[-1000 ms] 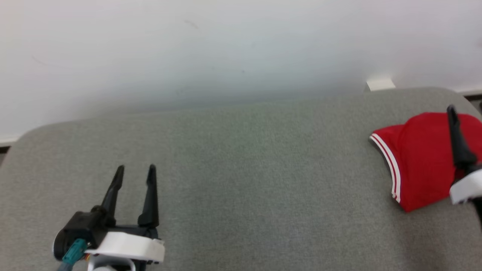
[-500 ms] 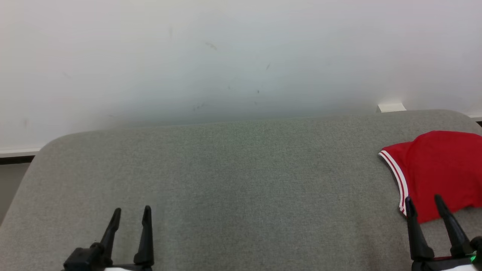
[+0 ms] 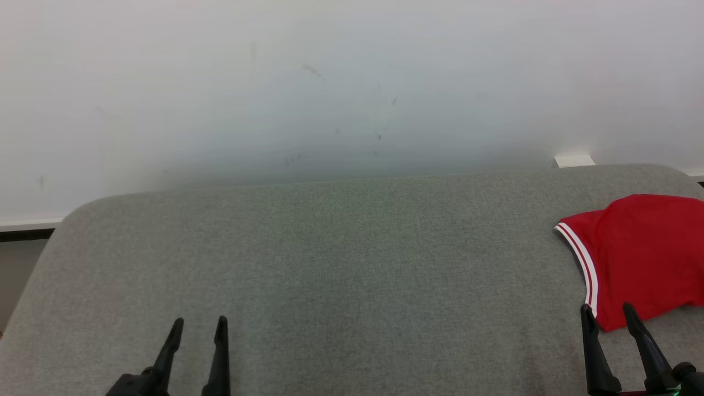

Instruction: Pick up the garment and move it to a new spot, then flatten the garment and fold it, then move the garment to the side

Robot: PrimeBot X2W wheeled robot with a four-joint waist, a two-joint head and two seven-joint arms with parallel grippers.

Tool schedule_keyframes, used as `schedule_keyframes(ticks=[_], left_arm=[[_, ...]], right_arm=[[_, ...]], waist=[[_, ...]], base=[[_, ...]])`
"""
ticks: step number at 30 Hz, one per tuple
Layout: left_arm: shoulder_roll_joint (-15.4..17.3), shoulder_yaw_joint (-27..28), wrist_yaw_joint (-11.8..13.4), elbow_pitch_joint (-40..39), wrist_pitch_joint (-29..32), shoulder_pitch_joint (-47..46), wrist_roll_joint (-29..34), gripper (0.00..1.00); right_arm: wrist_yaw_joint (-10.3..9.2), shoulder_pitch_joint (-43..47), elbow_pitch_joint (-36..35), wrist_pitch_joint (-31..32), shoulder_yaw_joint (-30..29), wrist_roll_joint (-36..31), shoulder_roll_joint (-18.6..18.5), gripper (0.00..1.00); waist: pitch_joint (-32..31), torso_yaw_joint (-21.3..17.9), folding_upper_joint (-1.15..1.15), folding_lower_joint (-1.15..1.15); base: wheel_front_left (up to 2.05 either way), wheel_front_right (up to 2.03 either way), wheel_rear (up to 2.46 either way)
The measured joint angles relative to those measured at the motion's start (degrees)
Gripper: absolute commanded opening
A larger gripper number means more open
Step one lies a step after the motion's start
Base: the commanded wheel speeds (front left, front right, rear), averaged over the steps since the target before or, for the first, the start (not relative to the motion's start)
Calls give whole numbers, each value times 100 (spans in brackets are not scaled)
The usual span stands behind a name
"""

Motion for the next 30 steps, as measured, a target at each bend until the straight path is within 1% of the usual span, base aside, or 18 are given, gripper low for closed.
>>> schedule_keyframes(ticks=[4,5,10,12,20,30], left_arm=[[-9,18,-16,-1,0,-3,10,100],[-11,21,-30,-1,0,-4,13,0],[-57,9,-44,231,19,86,-13,0],[-64,42,-45,287,105,88,-147,0],[-63,111,-69,322,332,48,-1079,0],[-63,191,-119,335,567,-46,-2095,0]], right_arm=[[0,-1,-16,0,22,-8,14,100],[0,-1,-19,0,33,-9,21,0],[0,96,177,31,68,15,81,0],[0,114,208,86,62,162,104,0],[0,97,248,296,-16,933,141,0],[0,-12,296,543,-133,1824,171,0]], waist=[[-10,9,0,0],[-11,9,0,0],[-8,12,0,1],[-3,21,0,1],[16,55,0,1],[40,97,0,1]], base=[[0,0,0],[0,0,0],[0,0,0],[0,0,0],[0,0,0],[0,0,0]])
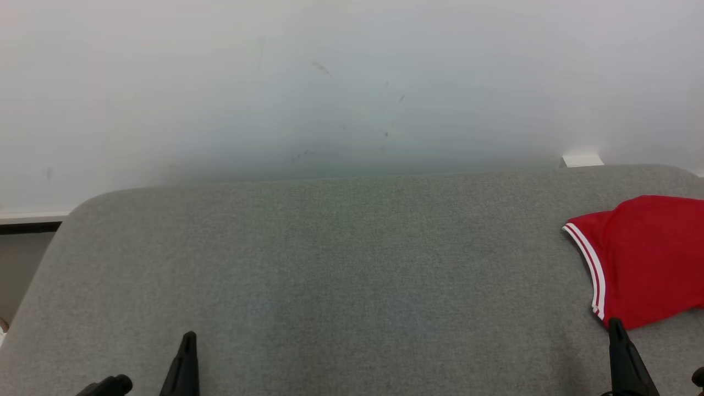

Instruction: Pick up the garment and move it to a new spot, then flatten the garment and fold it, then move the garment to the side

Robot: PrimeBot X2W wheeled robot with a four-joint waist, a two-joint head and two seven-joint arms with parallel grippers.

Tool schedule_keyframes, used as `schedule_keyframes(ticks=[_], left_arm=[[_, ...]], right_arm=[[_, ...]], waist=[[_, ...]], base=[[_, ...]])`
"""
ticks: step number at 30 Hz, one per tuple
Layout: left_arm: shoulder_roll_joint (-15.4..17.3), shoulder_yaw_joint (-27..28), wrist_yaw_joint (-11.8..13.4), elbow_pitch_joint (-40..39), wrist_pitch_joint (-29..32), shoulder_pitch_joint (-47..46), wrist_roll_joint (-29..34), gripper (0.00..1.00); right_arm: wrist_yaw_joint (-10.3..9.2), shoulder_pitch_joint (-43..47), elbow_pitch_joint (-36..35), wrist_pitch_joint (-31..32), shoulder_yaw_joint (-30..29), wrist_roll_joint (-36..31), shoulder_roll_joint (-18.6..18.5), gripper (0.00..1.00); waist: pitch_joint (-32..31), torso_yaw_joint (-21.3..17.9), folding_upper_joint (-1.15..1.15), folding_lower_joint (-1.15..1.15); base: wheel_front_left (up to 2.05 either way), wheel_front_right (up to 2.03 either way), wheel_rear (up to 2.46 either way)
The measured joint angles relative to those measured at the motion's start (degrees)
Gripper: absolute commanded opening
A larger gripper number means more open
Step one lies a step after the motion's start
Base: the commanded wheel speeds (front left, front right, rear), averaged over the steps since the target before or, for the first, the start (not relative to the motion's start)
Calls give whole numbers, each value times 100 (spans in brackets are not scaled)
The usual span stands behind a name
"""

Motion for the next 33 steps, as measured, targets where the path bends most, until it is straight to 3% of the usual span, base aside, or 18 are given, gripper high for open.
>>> schedule_keyframes(ticks=[33], left_arm=[[3,227,-104,85,661,-302,-2648,0]], right_arm=[[-1,-304,124,655,-311,2275,90,0]], waist=[[78,138,0,0]], base=[[0,0,0]])
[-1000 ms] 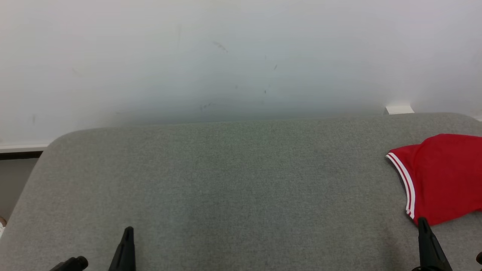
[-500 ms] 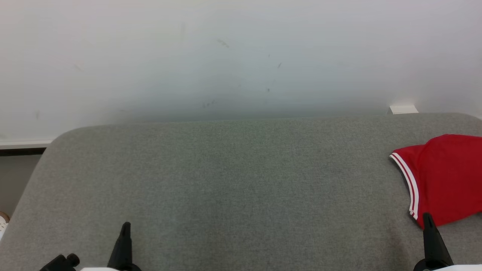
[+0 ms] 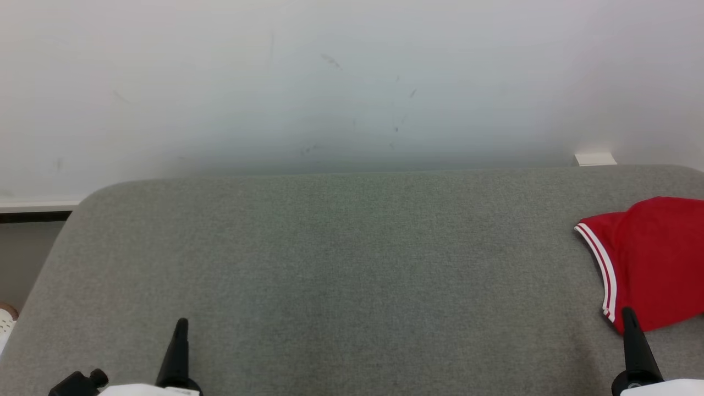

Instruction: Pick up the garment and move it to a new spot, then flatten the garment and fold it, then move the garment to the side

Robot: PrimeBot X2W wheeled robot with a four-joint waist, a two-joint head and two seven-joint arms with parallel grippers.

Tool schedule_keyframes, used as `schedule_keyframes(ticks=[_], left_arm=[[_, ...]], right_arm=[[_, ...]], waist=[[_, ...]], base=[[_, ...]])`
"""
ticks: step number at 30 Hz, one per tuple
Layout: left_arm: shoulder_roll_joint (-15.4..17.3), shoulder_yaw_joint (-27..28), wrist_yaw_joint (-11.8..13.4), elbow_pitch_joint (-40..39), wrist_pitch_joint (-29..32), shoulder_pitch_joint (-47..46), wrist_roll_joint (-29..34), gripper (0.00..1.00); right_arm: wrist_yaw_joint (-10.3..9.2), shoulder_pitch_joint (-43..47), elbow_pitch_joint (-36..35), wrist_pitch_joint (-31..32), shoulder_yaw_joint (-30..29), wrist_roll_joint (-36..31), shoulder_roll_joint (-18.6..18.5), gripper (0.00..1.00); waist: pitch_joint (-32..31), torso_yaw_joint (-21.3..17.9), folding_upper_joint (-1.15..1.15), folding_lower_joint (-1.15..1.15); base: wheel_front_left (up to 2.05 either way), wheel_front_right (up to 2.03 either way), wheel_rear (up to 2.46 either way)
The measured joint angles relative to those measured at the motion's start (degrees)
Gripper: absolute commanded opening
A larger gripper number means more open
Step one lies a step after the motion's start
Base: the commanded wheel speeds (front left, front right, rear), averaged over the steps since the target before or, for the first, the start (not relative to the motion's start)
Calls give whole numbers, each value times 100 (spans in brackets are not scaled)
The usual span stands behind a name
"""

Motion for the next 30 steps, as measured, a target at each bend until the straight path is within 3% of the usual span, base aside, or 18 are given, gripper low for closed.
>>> schedule_keyframes(ticks=[30], left_arm=[[7,169,-74,70,466,-191,-1779,0]], right_arm=[[0,-186,87,455,-221,1502,88,0]], waist=[[71,126,0,0]], base=[[0,0,0]])
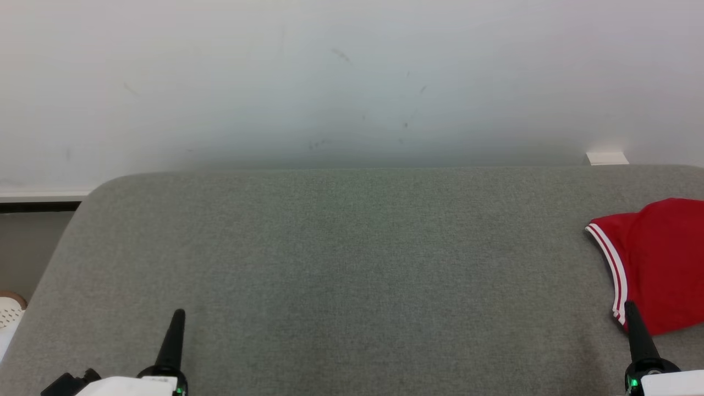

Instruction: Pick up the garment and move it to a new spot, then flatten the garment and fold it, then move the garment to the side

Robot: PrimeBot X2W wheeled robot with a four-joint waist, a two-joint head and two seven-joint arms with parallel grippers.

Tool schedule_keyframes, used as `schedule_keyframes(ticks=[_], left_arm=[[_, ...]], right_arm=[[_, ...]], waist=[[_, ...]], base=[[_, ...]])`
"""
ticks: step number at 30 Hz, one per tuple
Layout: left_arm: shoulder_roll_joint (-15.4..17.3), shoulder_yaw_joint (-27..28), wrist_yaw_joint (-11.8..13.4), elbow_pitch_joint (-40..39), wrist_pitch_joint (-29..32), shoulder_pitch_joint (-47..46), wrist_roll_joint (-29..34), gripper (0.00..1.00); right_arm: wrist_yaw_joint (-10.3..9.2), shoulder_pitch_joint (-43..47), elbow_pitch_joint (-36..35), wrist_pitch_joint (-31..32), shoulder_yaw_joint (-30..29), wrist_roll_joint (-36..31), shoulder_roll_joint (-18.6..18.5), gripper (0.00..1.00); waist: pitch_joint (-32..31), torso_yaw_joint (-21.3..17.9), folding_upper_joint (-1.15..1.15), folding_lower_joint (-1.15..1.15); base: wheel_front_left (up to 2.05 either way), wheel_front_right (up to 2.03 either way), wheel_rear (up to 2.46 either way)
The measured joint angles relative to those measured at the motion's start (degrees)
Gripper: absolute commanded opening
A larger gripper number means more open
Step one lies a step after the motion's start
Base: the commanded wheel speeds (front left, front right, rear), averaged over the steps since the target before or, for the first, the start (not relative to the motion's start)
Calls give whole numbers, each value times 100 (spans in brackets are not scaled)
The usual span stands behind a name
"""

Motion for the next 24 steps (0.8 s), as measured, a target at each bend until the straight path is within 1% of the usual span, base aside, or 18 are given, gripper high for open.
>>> schedule_keyframes(ticks=[24], left_arm=[[7,91,-51,40,280,-144,-1110,0]], right_arm=[[0,-143,54,298,-144,977,43,0]], waist=[[57,100,0,0]], base=[[0,0,0]])
